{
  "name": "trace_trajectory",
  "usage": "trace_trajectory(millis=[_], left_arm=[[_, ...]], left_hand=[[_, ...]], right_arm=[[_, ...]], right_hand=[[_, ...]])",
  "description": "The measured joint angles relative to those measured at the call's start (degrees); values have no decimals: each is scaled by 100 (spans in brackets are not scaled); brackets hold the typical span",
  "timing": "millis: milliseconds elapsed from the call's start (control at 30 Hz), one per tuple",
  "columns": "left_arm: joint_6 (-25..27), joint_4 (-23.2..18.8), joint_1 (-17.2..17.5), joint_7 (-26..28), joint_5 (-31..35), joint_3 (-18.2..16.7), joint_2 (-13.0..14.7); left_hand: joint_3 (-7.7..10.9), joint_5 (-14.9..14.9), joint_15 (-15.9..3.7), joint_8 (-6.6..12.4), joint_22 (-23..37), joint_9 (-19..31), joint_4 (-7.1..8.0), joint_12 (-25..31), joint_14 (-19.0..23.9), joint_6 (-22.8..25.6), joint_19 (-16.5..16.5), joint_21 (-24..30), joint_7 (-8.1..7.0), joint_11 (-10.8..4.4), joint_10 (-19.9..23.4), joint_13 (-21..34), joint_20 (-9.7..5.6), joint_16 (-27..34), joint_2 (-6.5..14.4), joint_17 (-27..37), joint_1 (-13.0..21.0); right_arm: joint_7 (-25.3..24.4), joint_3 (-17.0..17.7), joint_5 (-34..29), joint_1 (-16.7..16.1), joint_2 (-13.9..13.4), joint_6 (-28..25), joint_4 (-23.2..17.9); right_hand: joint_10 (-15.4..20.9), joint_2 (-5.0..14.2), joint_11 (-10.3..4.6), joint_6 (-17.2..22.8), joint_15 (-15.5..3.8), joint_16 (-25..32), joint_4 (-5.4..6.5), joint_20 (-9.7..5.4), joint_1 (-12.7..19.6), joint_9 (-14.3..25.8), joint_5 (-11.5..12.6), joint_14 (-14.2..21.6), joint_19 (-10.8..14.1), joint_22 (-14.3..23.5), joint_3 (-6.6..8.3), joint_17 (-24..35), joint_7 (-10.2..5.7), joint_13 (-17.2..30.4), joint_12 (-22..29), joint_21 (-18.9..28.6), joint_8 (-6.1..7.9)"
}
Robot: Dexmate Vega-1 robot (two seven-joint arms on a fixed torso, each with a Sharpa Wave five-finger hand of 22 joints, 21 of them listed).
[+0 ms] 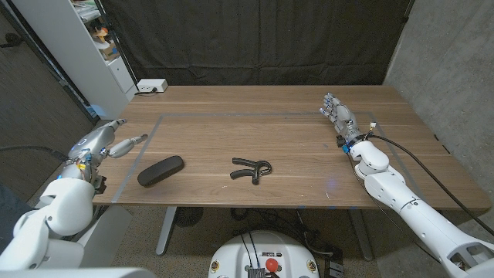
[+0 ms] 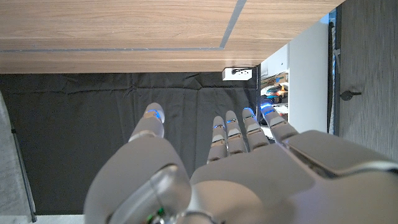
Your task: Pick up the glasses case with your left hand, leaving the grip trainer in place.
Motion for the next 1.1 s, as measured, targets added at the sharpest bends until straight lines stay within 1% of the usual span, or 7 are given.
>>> trace_trajectory(millis=[300,333,433,467,533,967,1100], left_arm=[[88,-21,10,-186,312,1,56],[89,-29,15,-194,326,-3,123],[110,-29,15,-264,453,-3,123],[110,-29,5,-272,471,-5,181],[110,-28,3,-305,577,-5,205],[45,62,-6,-466,1099,69,426],[14,97,-27,-517,1243,106,487]], left_hand=[[-18,0,0,-15,0,0,18,0,0,0,-8,0,0,0,0,0,7,0,-70,0,-70],[-17,0,0,-15,0,0,18,0,0,0,-8,0,0,0,0,0,7,0,-70,0,-70],[-59,3,0,-15,0,0,23,0,0,0,-38,0,0,0,0,-1,38,0,-70,0,-70],[-59,25,0,-15,0,0,23,0,0,0,-38,0,0,0,0,-1,38,0,-92,0,-92],[-81,30,0,-47,0,0,45,-1,0,-1,-38,0,0,-22,-22,-1,38,0,-103,0,-103],[-151,71,-20,-47,-1,29,71,-1,-21,-23,-61,-27,-23,-54,-54,-2,15,-27,-214,-1,-154],[-174,71,-20,-47,-1,29,48,-29,-21,-23,-83,-27,-22,-84,-84,-2,37,-27,-229,-1,-168]], right_arm=[[3,15,2,-31,-16,14,-22],[3,15,2,-31,-16,14,-22],[4,17,2,-45,-21,29,-41],[3,18,1,-48,-22,39,-44],[0,20,0,-60,-26,41,-57],[-36,37,-5,-109,-48,48,-109],[-37,43,-5,-122,-51,55,-115]], right_hand=[[0,15,0,0,-21,0,0,0,-15,0,0,20,0,0,0,0,0,0,0,0,0],[0,15,0,0,-21,0,0,0,-15,0,0,20,0,0,0,0,0,0,0,0,0],[0,15,0,0,-21,32,0,0,-15,0,0,20,0,0,0,0,0,0,0,0,0],[0,15,0,0,-21,45,0,0,-15,0,0,20,0,0,0,0,0,0,0,0,0],[0,15,0,0,-21,46,0,0,-15,0,0,20,0,0,0,0,0,0,0,0,0],[0,15,0,0,-42,46,0,0,-15,0,0,41,0,0,0,28,0,0,0,-22,0],[0,15,0,0,-42,46,-24,0,-15,0,0,41,0,0,-24,28,0,0,0,-22,0]])
